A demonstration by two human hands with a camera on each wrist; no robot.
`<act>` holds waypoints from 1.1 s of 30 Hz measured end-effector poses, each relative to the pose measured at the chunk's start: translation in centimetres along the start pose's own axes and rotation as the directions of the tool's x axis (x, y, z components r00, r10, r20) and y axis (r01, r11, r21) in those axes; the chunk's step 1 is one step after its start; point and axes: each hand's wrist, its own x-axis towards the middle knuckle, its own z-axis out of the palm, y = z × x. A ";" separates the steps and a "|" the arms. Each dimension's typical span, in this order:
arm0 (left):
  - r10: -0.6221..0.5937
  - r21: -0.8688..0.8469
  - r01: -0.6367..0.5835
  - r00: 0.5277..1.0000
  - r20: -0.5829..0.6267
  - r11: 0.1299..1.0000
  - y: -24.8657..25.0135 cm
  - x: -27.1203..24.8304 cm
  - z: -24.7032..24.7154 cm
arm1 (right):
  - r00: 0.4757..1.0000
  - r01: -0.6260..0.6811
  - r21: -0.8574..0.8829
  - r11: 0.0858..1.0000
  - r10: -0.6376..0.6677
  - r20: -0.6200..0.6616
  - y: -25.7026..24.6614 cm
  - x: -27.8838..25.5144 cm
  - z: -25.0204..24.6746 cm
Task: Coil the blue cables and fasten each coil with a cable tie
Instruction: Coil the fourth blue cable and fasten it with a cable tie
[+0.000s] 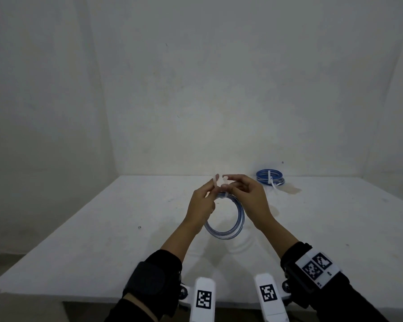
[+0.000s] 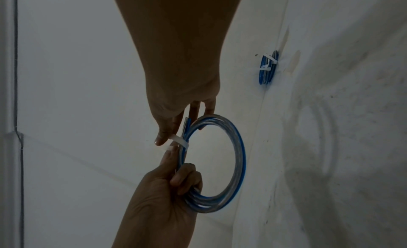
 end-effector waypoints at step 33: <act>0.088 0.284 -0.094 0.996 0.034 0.954 0.1 -0.5 0.8 | 0.993 0.053 -0.035 0.998 -0.057 -0.106 -0.7 0.2 0.3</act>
